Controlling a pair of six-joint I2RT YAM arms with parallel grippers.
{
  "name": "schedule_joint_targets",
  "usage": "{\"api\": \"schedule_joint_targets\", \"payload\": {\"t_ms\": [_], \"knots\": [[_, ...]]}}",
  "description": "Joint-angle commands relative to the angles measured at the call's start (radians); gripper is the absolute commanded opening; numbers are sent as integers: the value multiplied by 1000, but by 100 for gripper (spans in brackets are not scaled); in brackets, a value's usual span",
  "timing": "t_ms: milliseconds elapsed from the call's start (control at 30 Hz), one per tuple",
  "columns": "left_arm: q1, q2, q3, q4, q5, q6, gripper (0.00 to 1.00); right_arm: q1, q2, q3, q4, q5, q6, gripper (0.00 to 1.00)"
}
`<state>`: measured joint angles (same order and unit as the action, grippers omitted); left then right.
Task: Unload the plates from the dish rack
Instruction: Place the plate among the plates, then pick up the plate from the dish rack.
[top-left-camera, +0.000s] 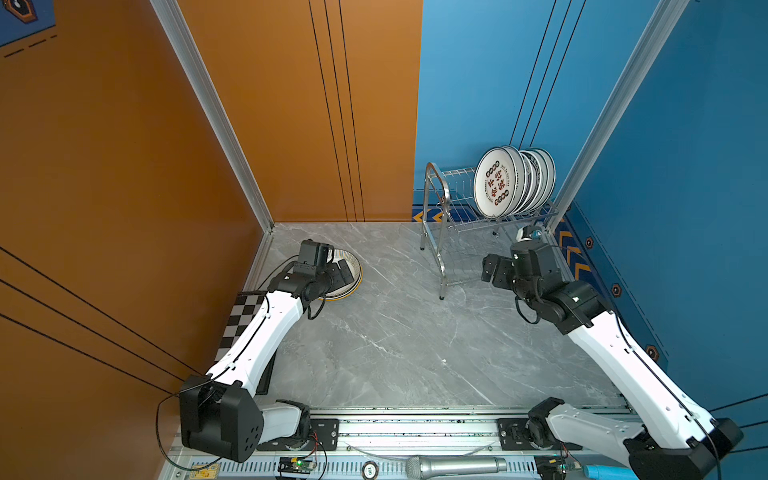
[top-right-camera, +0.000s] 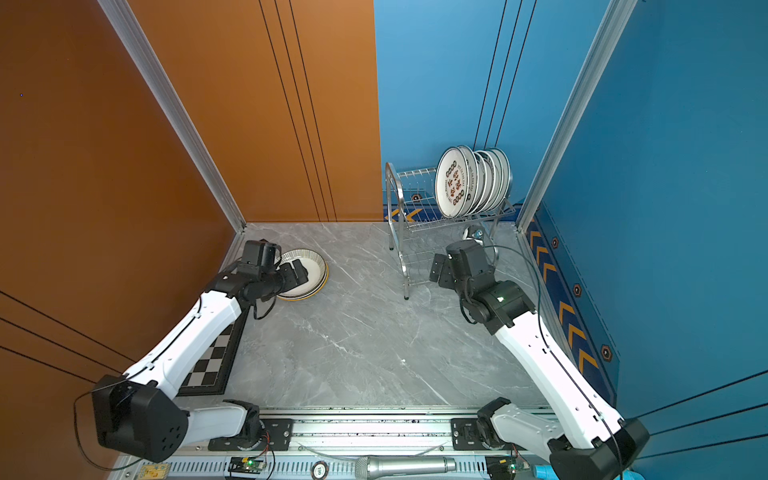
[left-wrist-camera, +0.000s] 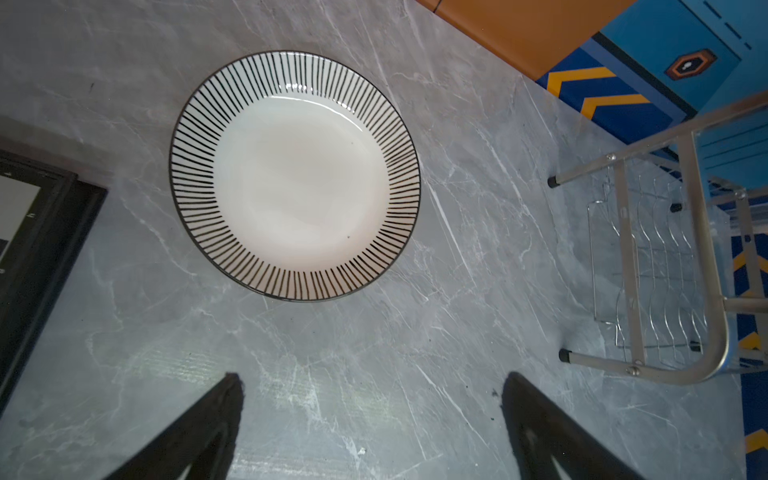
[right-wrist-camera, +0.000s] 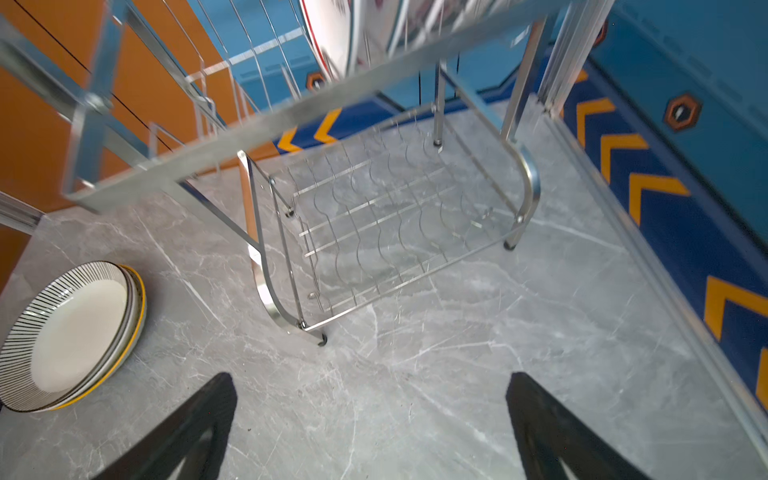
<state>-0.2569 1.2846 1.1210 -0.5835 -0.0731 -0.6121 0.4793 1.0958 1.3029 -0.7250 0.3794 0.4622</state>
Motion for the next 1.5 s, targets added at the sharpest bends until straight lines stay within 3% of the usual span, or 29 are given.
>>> {"api": "schedule_joint_targets", "payload": {"t_ms": [0,133,400,633,933,1467], "knots": [[-67,-68,34,-22,-96,50,98,-15,-38,89,2,56,-146,100],[-95,-146,4,7,-103,86,98,-47,20,257,8,-28,-216,100],[-96,-236,-34,-38,-161,87,98,-112,264,635,-78,-105,-200,100],[-97,-234,-28,-55,-72,83,98,-142,480,870,-160,-199,-173,100],[-97,-225,-47,-64,-45,94,98,-170,590,943,-165,-180,-193,100],[-96,-185,-41,-65,-25,90,98,-211,657,954,-163,-214,-197,100]]}}
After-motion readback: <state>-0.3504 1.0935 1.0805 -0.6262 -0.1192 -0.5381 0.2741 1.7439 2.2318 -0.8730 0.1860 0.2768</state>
